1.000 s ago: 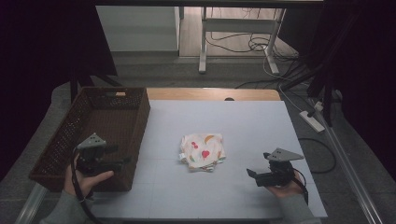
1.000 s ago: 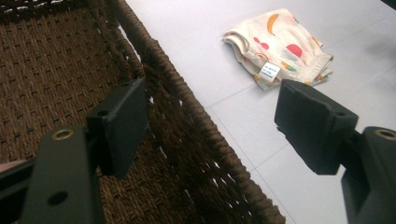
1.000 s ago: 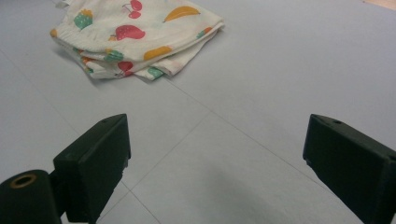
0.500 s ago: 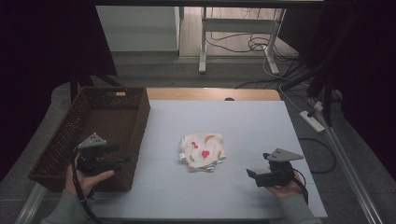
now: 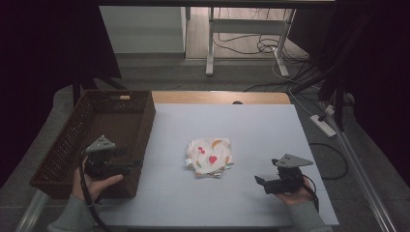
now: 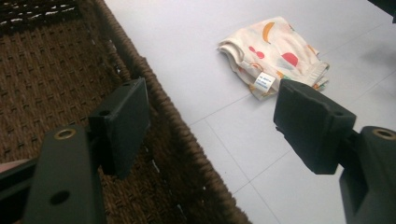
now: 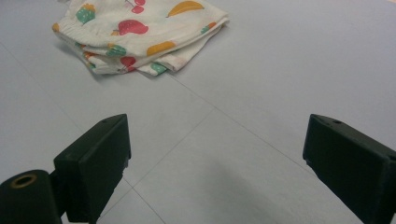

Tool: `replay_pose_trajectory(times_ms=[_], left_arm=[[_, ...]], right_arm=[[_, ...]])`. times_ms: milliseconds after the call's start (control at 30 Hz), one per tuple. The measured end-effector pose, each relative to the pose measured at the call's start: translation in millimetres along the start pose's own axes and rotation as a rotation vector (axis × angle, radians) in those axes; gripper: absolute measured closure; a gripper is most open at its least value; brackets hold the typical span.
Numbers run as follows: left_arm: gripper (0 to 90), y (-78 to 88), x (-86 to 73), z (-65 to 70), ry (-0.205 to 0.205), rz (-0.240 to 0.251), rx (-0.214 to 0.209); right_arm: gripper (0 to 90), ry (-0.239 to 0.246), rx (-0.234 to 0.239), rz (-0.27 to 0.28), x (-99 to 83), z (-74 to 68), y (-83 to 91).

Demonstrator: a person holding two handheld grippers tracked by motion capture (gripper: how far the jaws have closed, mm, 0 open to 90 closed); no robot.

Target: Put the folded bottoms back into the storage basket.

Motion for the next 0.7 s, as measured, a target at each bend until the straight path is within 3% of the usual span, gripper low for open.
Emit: replay_pose_trajectory(times_ms=[700], left_arm=[[27.1,-17.9,13.9,12.5,-0.034,-0.029,-0.02]], right_arm=[[8.2,-0.001,-0.004,-0.007,-1.2,0.8,-1.1]])
Point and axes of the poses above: each handheld gripper's, and its own axes: y roughly backward along the jaws, x roughly out of its top, z roughly to its right, the point moved 8 cm from there along -y, roughly forward along the jaws, and after that the axes turned 15 degrees about -x, right-handed, at the moved point
